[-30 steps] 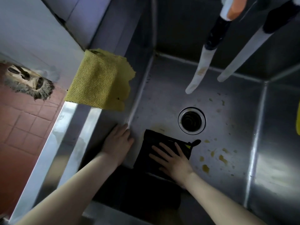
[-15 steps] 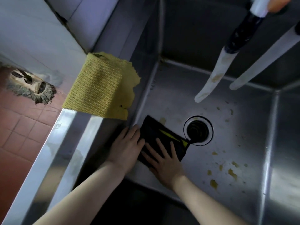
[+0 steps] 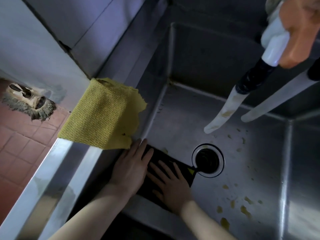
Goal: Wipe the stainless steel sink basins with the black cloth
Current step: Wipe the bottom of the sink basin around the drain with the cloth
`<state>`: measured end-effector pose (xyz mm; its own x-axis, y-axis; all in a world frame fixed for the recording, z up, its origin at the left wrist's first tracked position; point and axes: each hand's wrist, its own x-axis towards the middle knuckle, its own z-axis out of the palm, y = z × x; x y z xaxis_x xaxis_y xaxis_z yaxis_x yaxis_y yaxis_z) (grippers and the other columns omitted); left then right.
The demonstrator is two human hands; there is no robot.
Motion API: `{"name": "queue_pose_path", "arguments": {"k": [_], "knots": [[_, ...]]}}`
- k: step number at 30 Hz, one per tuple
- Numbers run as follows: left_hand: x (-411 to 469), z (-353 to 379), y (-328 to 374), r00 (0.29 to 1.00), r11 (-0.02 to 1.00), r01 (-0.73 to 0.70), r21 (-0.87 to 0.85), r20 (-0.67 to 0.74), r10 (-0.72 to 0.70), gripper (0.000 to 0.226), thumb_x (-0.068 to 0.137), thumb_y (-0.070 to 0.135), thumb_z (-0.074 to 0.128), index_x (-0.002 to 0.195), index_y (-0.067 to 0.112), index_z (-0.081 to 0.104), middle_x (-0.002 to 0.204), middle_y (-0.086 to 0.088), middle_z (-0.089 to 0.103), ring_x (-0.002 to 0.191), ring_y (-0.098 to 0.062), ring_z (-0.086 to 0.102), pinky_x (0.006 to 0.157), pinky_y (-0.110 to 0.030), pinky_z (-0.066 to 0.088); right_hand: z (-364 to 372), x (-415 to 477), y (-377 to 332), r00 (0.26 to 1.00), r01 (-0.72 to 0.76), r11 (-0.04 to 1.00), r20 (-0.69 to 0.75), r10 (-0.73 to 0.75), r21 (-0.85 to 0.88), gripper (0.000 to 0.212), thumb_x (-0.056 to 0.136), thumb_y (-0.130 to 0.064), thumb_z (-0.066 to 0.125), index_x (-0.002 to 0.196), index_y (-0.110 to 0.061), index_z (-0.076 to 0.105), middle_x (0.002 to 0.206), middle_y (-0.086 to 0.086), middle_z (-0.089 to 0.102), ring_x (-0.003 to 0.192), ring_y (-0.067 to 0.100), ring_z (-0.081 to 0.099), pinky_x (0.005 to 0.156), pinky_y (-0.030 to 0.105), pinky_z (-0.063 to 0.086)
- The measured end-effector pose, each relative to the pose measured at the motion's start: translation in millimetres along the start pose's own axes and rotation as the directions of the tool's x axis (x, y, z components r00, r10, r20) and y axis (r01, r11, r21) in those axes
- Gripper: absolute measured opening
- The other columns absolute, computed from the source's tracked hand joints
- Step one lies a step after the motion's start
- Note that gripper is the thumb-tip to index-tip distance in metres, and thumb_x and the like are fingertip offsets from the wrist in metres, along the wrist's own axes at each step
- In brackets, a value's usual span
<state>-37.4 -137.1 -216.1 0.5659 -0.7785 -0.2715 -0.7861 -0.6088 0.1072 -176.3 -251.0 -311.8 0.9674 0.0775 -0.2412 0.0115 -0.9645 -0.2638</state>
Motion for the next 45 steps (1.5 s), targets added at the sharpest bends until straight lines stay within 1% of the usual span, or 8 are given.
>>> {"name": "queue_pose_path", "arguments": {"k": [10,13,18,22,31,36,40,45], "knots": [[-4.7,30.6,13.6,0.993,0.989,0.101,-0.105,0.064,-0.095,0.049,0.079,0.024,0.055,0.127,0.013,0.056,0.134,-0.013,0.054,0.121,-0.032,0.053,0.092,-0.041,0.049,-23.9,55.6,42.2,0.959,-0.277,0.960,-0.042,0.279,0.033,0.061,0.091,-0.045,0.029,0.149,-0.028,0.025,0.158,0.001,0.020,0.145,0.028,0.016,0.115,0.055,0.011],[-11.6,39.9,16.4,0.989,0.984,0.099,-0.148,0.124,-0.081,0.052,0.082,0.016,0.061,0.133,0.013,0.050,0.143,-0.012,0.045,0.128,-0.034,0.046,0.097,-0.042,0.046,-7.9,22.6,17.8,0.971,-0.236,0.971,-0.024,0.237,0.036,0.060,0.093,-0.044,0.028,0.150,-0.027,0.022,0.159,0.001,0.016,0.146,0.029,0.011,0.111,0.055,0.011],[-12.5,46.0,15.6,0.979,0.992,0.033,-0.123,0.203,-0.007,0.055,0.065,0.014,0.074,0.118,0.011,0.060,0.131,-0.014,0.055,0.110,-0.034,0.059,0.079,-0.044,0.057,17.2,-44.9,-3.8,0.987,-0.114,0.994,0.116,0.113,0.002,0.060,0.092,-0.047,0.022,0.150,-0.031,0.018,0.161,-0.002,0.004,0.147,0.026,0.002,0.112,0.054,0.006],[-12.8,47.2,21.6,0.976,0.991,0.005,-0.137,0.217,0.025,0.057,0.062,0.016,0.076,0.117,0.014,0.060,0.132,-0.012,0.055,0.104,-0.032,0.062,0.077,-0.042,0.057,19.1,-57.1,5.5,0.981,-0.085,0.996,0.175,0.087,-0.022,0.058,0.094,-0.051,0.013,0.150,-0.037,0.001,0.157,-0.008,-0.020,0.145,0.019,-0.015,0.113,0.048,-0.006],[-4.8,44.2,34.7,0.977,0.983,0.047,-0.178,0.211,-0.008,0.063,0.088,0.022,0.054,0.146,0.021,0.028,0.156,-0.003,0.018,0.134,-0.029,0.033,0.102,-0.043,0.041,-4.2,-35.9,33.0,0.963,-0.217,0.976,0.156,0.220,-0.031,0.060,0.097,-0.052,0.008,0.143,-0.037,-0.027,0.147,-0.011,-0.042,0.135,0.015,-0.038,0.112,0.047,-0.017],[-14.7,42.7,47.3,0.947,0.980,-0.009,-0.196,0.313,0.071,0.050,0.090,0.022,0.051,0.139,0.022,0.039,0.149,-0.007,0.029,0.124,-0.028,0.043,0.094,-0.039,0.046,3.9,-66.0,18.0,0.966,-0.200,0.979,0.161,0.203,-0.037,0.064,0.099,-0.049,0.021,0.147,-0.034,-0.019,0.154,-0.006,-0.032,0.139,0.021,-0.032,0.113,0.054,-0.013],[-20.4,47.9,49.8,0.928,0.966,-0.165,-0.198,0.300,0.220,0.051,0.087,0.021,0.052,0.136,0.023,0.042,0.143,-0.004,0.039,0.113,-0.026,0.051,0.083,-0.038,0.051,9.1,-108.1,22.3,0.979,-0.123,0.992,0.166,0.120,0.009,0.067,0.090,-0.047,0.050,0.149,-0.034,0.021,0.160,-0.004,0.013,0.147,0.025,0.004,0.114,0.058,0.010],[-19.4,48.6,73.4,0.896,0.941,-0.312,-0.133,0.288,0.337,0.061,0.069,0.017,0.073,0.127,0.022,0.054,0.125,-0.008,0.059,0.105,-0.029,0.062,0.066,-0.036,0.057,10.5,-156.0,31.1,0.962,-0.070,0.995,0.259,0.086,-0.071,0.070,0.089,-0.047,0.050,0.149,-0.036,0.017,0.160,-0.004,0.009,0.147,0.025,0.005,0.114,0.059,0.011]]}}
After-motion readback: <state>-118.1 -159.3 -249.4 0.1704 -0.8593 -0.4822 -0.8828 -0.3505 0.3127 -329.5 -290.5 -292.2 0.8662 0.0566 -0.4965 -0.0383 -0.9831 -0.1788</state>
